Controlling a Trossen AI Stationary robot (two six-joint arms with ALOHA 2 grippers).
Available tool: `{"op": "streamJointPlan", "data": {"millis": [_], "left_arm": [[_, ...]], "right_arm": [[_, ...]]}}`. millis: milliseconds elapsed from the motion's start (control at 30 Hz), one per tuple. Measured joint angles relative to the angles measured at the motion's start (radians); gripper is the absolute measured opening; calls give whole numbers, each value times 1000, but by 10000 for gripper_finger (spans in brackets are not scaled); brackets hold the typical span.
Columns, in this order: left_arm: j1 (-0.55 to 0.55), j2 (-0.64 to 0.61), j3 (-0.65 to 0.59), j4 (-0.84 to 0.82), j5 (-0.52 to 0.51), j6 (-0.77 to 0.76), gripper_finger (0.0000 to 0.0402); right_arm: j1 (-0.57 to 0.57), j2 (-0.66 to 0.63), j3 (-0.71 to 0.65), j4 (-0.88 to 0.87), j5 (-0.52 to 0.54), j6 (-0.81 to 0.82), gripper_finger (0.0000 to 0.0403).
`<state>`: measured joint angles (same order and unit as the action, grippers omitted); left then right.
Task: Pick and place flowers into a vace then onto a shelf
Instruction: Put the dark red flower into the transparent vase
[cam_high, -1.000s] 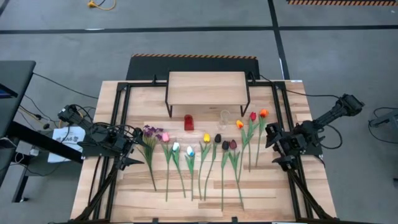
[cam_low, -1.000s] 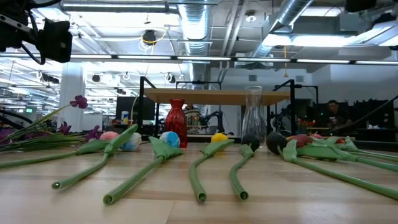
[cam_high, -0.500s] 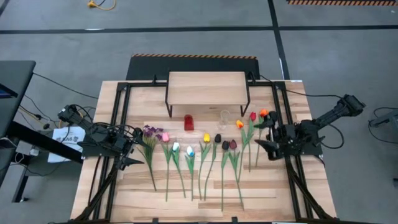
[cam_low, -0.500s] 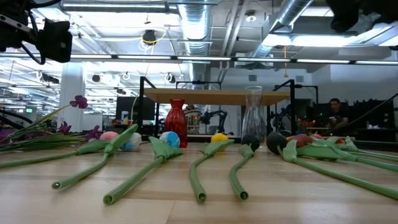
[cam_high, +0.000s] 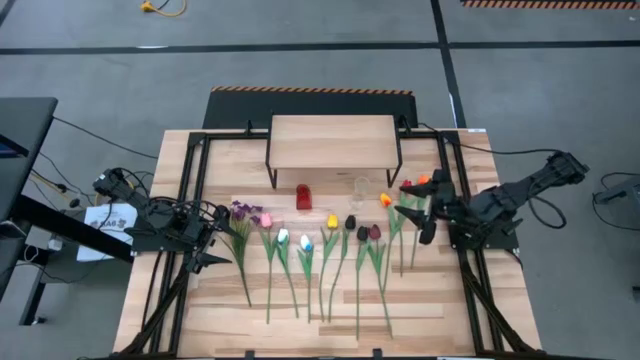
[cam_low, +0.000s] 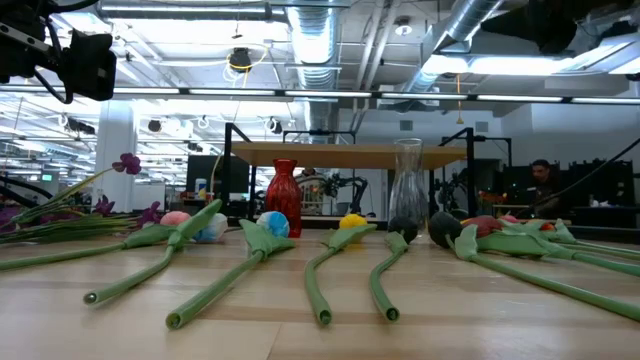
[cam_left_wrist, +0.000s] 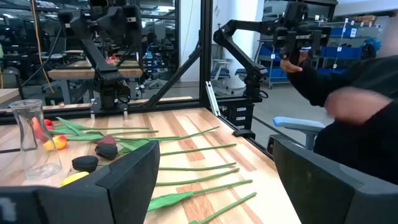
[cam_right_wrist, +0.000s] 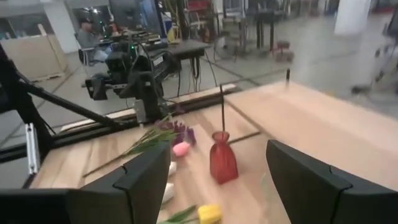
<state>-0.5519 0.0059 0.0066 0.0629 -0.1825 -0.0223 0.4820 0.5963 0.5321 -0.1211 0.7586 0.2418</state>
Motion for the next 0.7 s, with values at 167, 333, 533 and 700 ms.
{"op": "streamJointPlan", "data": {"millis": [167, 333, 533, 700], "left_arm": [[0, 0, 0, 0, 0, 0, 302], [0, 0, 0, 0, 0, 0, 302], [0, 0, 0, 0, 0, 0, 302], [0, 0, 0, 0, 0, 0, 302]], "right_arm": [[0, 0, 1, -138, -11, 142, 260], [0, 17, 2, -241, 2, 292, 260], [0, 87, 2, -285, 4, 419, 260], [0, 169, 2, -323, -2, 509, 260]]}}
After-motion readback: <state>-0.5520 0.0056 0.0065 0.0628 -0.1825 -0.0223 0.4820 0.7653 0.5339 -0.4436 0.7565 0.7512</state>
